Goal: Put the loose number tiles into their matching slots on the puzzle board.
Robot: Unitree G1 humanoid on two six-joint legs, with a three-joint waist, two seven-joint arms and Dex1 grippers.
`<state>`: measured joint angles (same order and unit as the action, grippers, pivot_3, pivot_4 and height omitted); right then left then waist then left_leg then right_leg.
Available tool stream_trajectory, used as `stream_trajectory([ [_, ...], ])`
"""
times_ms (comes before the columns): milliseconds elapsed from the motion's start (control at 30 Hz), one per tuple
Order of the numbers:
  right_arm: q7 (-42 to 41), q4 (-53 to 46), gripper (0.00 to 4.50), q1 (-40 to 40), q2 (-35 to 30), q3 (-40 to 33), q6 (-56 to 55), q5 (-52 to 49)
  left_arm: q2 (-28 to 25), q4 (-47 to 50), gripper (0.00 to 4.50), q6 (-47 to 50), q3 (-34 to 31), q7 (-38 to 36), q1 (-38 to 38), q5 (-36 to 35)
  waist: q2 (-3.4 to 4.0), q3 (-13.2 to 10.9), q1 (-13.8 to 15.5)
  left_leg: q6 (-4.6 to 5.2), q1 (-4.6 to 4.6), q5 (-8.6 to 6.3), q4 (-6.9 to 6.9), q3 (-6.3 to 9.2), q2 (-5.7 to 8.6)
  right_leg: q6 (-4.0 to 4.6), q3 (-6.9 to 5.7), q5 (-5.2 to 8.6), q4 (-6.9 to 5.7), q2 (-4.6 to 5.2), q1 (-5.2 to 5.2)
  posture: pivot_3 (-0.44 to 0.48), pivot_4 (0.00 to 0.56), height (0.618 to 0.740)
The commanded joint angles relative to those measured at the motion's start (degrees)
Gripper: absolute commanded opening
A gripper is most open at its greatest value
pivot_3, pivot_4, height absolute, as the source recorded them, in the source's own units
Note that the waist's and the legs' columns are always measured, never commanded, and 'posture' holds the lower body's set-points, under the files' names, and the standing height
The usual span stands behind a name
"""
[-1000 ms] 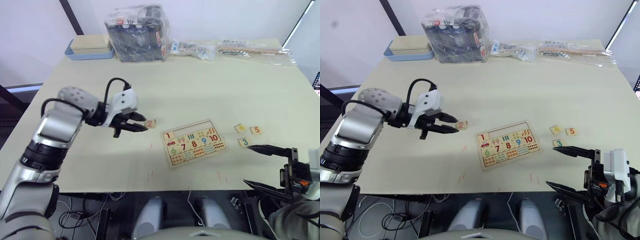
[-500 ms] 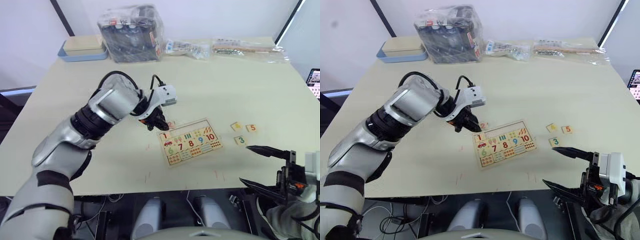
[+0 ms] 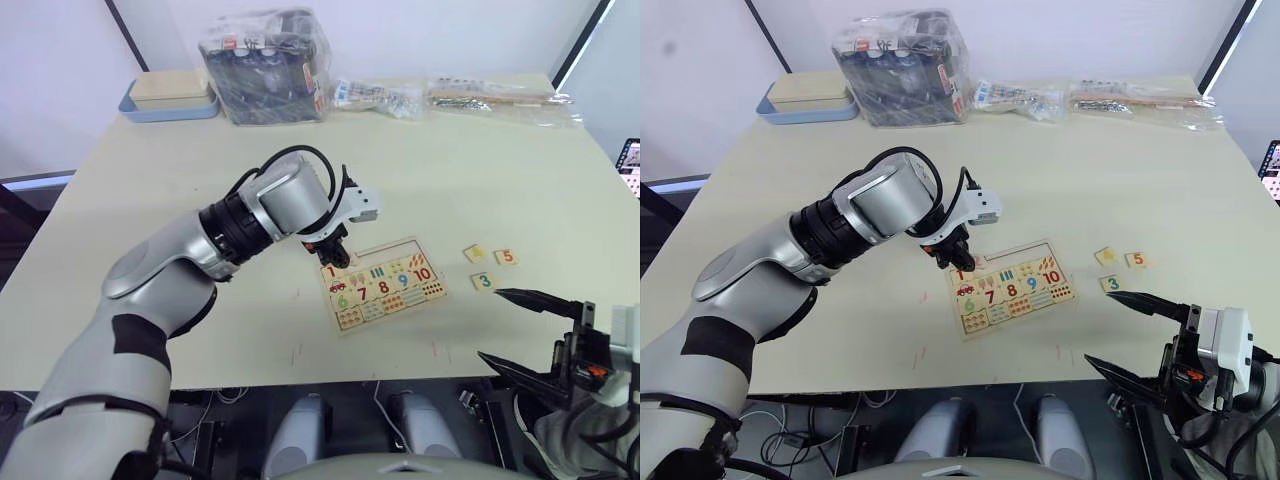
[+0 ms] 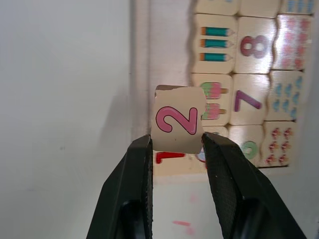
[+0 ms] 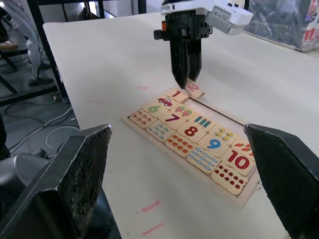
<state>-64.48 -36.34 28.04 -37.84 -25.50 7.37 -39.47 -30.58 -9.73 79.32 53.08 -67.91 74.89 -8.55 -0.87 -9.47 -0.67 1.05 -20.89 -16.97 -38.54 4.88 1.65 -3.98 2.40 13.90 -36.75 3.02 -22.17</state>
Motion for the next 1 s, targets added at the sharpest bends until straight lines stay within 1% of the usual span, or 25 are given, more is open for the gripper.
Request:
stream_trajectory([
  [33, 0.55, -2.69, 4.50, 0.68, 0.30, -0.61, -1.43, -0.31, 0.63, -0.52, 1.31, -1.54, 0.31, 1.44, 0.73, 0.35, 0.00, 0.00, 0.04, 0.00, 0.00, 0.00, -0.01, 0.00, 0.00, -0.01, 0.00, 0.00, 0.00, 0.01, 0.00, 0.000, 0.150, 0.740],
  [1000, 1.56, -4.03, 4.50, 2.82, -0.42, -1.46, -1.67, -1.27, 2.25, 0.77, 1.31, -0.94, 0.54, 6.10, -1.65, -2.44, 0.00, 0.00, 0.04, 0.00, 0.00, 0.00, 0.00, 0.01, 0.01, -0.02, 0.00, 0.01, -0.01, 0.02, 0.00, 0.000, 0.150, 0.740],
])
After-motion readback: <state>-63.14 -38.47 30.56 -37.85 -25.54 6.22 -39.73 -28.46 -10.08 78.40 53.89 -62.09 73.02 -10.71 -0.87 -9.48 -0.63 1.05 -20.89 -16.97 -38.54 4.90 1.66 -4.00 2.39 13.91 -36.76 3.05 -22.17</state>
